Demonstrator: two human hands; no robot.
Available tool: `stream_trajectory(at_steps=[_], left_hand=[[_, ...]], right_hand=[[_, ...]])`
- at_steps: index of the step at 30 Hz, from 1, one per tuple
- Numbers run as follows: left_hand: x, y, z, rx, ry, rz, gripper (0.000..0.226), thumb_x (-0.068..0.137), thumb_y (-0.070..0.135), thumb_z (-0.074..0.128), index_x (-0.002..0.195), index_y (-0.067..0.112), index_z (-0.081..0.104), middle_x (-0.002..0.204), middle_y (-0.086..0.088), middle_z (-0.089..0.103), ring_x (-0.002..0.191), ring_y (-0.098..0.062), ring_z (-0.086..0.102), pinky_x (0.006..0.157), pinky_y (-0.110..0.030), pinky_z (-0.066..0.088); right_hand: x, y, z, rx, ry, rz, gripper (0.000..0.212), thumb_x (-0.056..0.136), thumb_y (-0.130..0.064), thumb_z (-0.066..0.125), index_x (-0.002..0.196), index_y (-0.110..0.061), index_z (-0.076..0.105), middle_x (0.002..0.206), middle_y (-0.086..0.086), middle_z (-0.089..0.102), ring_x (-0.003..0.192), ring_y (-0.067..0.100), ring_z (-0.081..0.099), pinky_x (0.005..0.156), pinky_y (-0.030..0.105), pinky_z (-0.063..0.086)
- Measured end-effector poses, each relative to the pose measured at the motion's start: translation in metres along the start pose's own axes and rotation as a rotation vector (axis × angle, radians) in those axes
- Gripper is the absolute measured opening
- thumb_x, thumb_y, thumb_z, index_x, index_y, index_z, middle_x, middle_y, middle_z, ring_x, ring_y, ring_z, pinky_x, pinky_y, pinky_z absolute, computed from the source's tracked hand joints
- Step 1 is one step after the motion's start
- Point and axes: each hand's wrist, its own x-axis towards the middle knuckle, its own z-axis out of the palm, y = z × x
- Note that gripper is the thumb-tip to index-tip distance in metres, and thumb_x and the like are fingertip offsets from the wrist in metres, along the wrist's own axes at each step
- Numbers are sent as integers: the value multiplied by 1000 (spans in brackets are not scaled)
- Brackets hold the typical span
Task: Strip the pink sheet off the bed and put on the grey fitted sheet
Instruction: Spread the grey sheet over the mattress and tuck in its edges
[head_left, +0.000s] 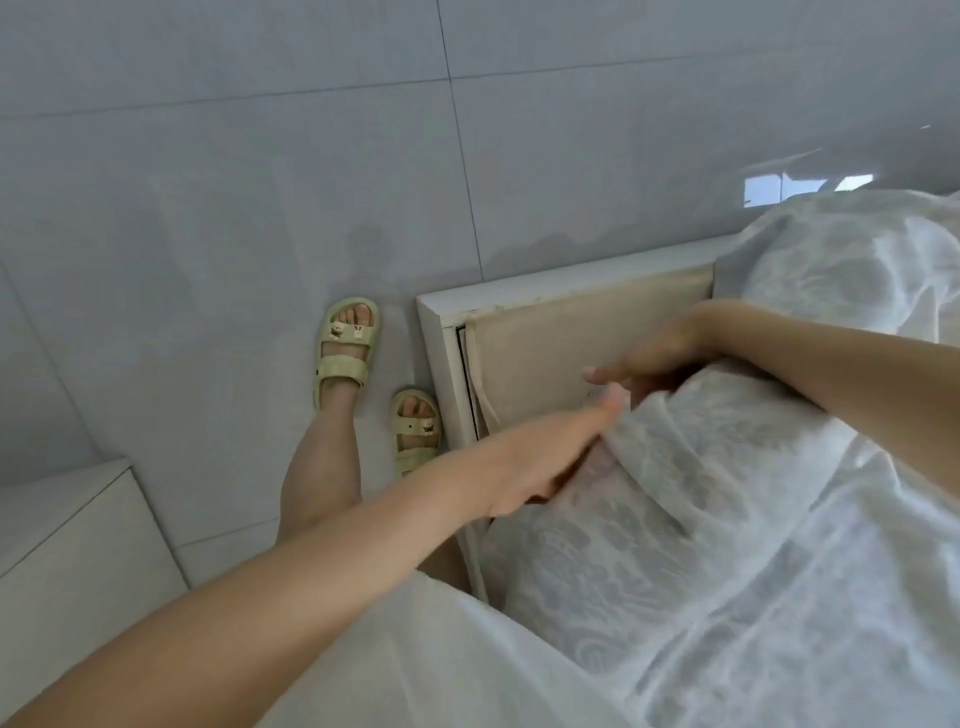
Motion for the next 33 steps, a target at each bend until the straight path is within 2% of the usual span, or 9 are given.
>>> stream_trajectory(at_steps=[2, 4, 8, 12, 19, 25, 29, 31, 33], left_hand=[[0, 3, -24, -121, 227, 57, 60, 93, 62, 27, 118, 17, 58, 107, -2, 65, 99, -17, 62, 95, -39, 49], [2, 6, -40, -44, 327, 185, 59, 93, 63, 25, 126, 23, 53, 114, 2, 61, 104, -13, 60, 95, -39, 48], [4, 13, -56, 122, 177, 163, 63, 91, 66, 14, 119, 34, 60, 123, 12, 61, 106, 0, 56, 87, -18, 41], [26, 9, -82, 23, 196, 97, 78, 86, 74, 11, 131, 29, 55, 133, 6, 56, 121, -11, 51, 108, -34, 34], [46, 3, -121, -138, 152, -23, 98, 84, 75, -4, 122, 11, 60, 124, -16, 61, 117, -31, 56, 92, -37, 42], [18, -41, -121, -264, 718, 136, 62, 100, 51, 18, 91, 10, 64, 96, -10, 66, 80, -15, 60, 70, -25, 47], [5, -85, -81, -238, 571, -27, 59, 101, 46, 17, 111, 8, 61, 112, -10, 63, 103, -20, 59, 98, -36, 44], [2, -95, -61, -325, 482, -1, 56, 101, 44, 16, 123, 11, 56, 116, -4, 61, 101, -11, 58, 96, -26, 44], [-1, -99, -48, -370, 412, 65, 41, 101, 41, 21, 106, 23, 57, 109, 4, 62, 89, 5, 57, 84, -11, 43]], right_hand=[[-9, -57, -27, -8, 46, 150, 80, 85, -75, 34, 99, -5, 71, 99, 5, 73, 92, 18, 68, 97, 34, 46], [2, -74, -40, -16, 74, 85, 84, 79, -79, 38, 111, -8, 68, 112, 7, 69, 105, 22, 65, 105, 40, 42], [9, -92, -55, 25, 102, 45, 88, 83, -78, 30, 108, -4, 70, 107, 12, 71, 100, 26, 66, 95, 39, 48], [-8, -107, -68, 100, 177, -164, 92, 86, -77, 6, 108, -15, 70, 111, 4, 71, 109, 21, 62, 104, 34, 40], [-16, -118, -55, -49, 242, -374, 85, 84, -76, 3, 117, -31, 66, 117, -8, 66, 113, 10, 58, 110, 35, 31], [-2, -125, -43, 48, 345, -306, 80, 80, -82, 13, 101, -33, 72, 108, -10, 67, 101, 10, 61, 103, 33, 38], [-11, -122, -33, 2, 369, -346, 78, 81, -80, 14, 97, -32, 73, 101, -11, 70, 96, 9, 63, 99, 31, 39], [-22, -114, -24, 17, 393, -371, 76, 80, -78, 16, 93, -31, 74, 95, -12, 72, 91, 8, 65, 93, 28, 42], [-36, -95, -18, 61, 431, -370, 73, 76, -80, 19, 88, -35, 75, 91, -17, 72, 90, 5, 65, 91, 25, 43]])
